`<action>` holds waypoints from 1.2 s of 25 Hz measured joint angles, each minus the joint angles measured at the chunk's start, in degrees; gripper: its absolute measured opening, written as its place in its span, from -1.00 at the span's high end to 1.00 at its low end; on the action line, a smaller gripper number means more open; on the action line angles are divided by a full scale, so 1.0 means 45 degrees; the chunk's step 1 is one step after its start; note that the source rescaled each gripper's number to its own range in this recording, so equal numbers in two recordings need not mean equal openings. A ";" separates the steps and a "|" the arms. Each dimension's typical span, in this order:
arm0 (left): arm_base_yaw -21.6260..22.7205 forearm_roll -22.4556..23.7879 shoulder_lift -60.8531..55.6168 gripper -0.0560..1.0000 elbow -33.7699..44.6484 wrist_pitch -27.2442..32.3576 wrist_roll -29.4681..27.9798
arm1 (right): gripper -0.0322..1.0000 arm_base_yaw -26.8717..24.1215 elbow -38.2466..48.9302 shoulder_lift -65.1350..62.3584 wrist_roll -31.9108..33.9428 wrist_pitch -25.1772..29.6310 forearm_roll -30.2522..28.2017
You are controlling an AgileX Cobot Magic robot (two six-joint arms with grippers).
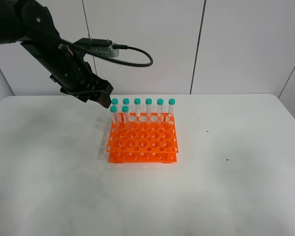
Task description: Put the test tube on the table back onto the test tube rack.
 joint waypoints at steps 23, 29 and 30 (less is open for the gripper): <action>0.5228 0.0675 0.1913 -1.00 -0.1774 0.4234 -0.0997 | -1.00 0.0000 0.0000 0.0000 0.0000 0.0000 0.0000; 0.5255 0.0675 -0.0143 -1.00 0.0225 0.4234 -0.1006 | -1.00 0.0000 0.0000 0.0000 0.0000 0.0000 0.0000; 0.5255 0.0675 -0.0683 -1.00 0.0761 0.4234 -0.1006 | -1.00 0.0000 0.0000 0.0000 0.0000 0.0000 0.0000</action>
